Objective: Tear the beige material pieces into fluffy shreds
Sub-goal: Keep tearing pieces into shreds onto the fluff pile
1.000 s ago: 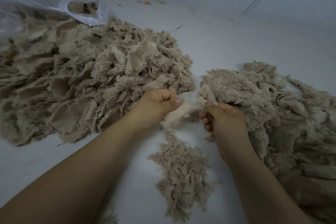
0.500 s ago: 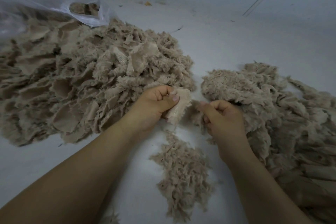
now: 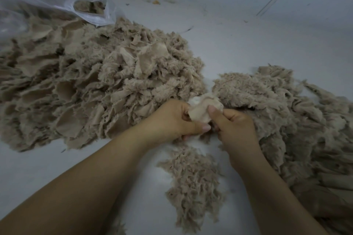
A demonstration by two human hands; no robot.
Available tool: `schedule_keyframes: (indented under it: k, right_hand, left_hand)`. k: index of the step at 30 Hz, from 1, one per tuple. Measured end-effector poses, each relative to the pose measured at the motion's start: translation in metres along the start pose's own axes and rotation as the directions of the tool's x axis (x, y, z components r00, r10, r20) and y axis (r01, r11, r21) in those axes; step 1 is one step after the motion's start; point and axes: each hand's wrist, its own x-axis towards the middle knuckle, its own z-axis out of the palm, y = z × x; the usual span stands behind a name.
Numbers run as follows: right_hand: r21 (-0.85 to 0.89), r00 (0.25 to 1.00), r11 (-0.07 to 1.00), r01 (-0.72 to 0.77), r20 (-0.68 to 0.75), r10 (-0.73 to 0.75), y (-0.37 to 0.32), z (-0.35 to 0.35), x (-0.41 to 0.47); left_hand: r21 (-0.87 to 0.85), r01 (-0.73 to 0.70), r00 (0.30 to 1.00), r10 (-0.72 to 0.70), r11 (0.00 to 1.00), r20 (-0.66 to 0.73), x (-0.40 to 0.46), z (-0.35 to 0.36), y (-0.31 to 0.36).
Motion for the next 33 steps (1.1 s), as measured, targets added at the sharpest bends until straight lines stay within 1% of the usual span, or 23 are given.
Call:
schedule_keyframes:
  k: [2,4,7,10,12,14,16,17,18,19,20,21,22,23,24,25,26,27,28,29,30,32,33]
  right_hand:
    - [0.006,1.0,1.0,0.001,-0.013,-0.001,-0.001,-0.001,0.0]
    - [-0.002,1.0,1.0,0.001,-0.021,-0.001,-0.002,-0.002,0.0]
    - [-0.029,1.0,1.0,-0.005,-0.01,0.005,-0.002,-0.001,-0.002]
    - [-0.054,1.0,0.999,-0.006,-0.024,0.005,-0.002,-0.001,-0.002]
    - [-0.032,0.999,0.999,-0.026,-0.036,0.025,-0.001,-0.003,0.0]
    - [-0.047,1.0,0.999,-0.01,-0.03,0.008,-0.001,-0.005,0.001]
    - [-0.102,0.999,0.994,0.033,-0.025,-0.035,-0.001,-0.002,0.0]
    - [-0.114,0.999,0.993,0.043,-0.025,-0.046,-0.001,-0.001,-0.001]
    - [-0.11,0.999,0.993,0.043,-0.028,-0.046,-0.002,0.0,-0.001]
    - [-0.095,0.999,0.995,0.038,-0.031,-0.041,-0.002,-0.001,-0.001]
    - [-0.078,0.999,0.996,0.031,-0.032,-0.034,-0.001,-0.001,-0.001]
    - [-0.067,0.999,0.997,0.026,-0.032,-0.028,-0.001,-0.002,-0.001]
    - [-0.064,0.999,0.998,0.022,-0.033,-0.024,-0.001,-0.001,-0.001]
    - [-0.064,0.999,0.998,0.02,-0.036,-0.023,-0.001,-0.001,-0.001]
    - [-0.065,0.999,0.998,0.019,-0.038,-0.021,0.0,0.0,-0.001]
    - [-0.065,0.999,0.998,0.016,-0.039,-0.019,0.0,0.0,0.0]
    - [-0.067,0.999,0.998,0.012,-0.035,-0.014,0.0,0.0,0.001]
    - [-0.067,1.0,0.998,0.01,-0.025,-0.012,0.0,0.0,0.001]
    - [-0.068,1.0,0.998,0.016,-0.007,-0.016,0.001,0.0,0.002]
    - [-0.067,1.0,0.997,0.028,0.014,-0.028,0.001,0.0,0.001]
    - [-0.064,0.999,0.997,0.043,0.036,-0.041,0.001,0.0,0.001]
    - [-0.061,0.995,0.996,0.07,0.07,-0.066,0.001,0.001,0.0]
    - [-0.062,0.994,0.995,0.084,0.081,-0.079,0.001,0.001,0.0]
  left_hand:
    - [0.018,0.03,0.999,-0.03,0.999,0.026,0.001,-0.001,-0.002]
    - [-0.027,0.048,0.998,-0.047,0.999,0.041,0.0,-0.005,-0.004]
    - [-0.009,0.03,0.98,-0.028,0.999,0.199,-0.006,-0.02,-0.002]
    - [0.047,0.004,0.929,-0.021,0.999,0.369,-0.013,-0.036,-0.001]
    - [0.066,-0.011,0.894,-0.02,0.998,0.448,-0.016,-0.04,-0.001]
    - [0.012,-0.004,0.907,-0.001,1.0,0.421,-0.016,-0.037,0.0]
    - [-0.034,-0.011,0.941,0.022,0.999,0.337,-0.014,-0.029,0.0]
    - [0.0,-0.05,0.945,0.048,0.999,0.323,-0.013,-0.025,0.001]
    - [0.064,-0.102,0.933,0.073,0.993,0.352,-0.011,-0.022,0.001]
    - [0.134,-0.143,0.901,0.073,0.981,0.428,-0.011,-0.021,0.002]
    - [0.181,-0.171,0.847,0.051,0.968,0.529,-0.012,-0.02,0.004]
    - [0.19,-0.18,0.783,0.023,0.965,0.622,-0.013,-0.021,0.005]
    - [0.161,-0.16,0.722,0.004,0.974,0.692,-0.015,-0.023,0.006]
    - [0.092,-0.098,0.678,-0.001,0.991,0.735,-0.017,-0.024,0.007]
    - [0.006,-0.027,0.68,0.014,1.0,0.733,-0.019,-0.024,0.008]
    - [-0.071,0.02,0.75,0.032,0.997,0.66,-0.018,-0.023,0.008]
    - [-0.12,0.034,0.866,0.031,0.992,0.499,-0.016,-0.022,0.007]
    - [-0.145,0.027,0.965,0.012,0.989,0.263,-0.011,-0.021,0.006]
    - [-0.168,0.01,1.0,-0.007,0.986,0.017,-0.007,-0.02,0.005]
    - [-0.185,0.001,0.988,-0.029,0.983,-0.15,-0.002,-0.018,0.004]
    - [-0.177,0.01,0.974,-0.05,0.984,-0.221,0.002,-0.013,0.004]
    - [-0.106,0.029,0.979,-0.05,0.994,-0.197,0.006,-0.001,0.003]
    - [-0.08,0.012,0.98,-0.027,0.997,-0.196,0.007,0.005,0.003]
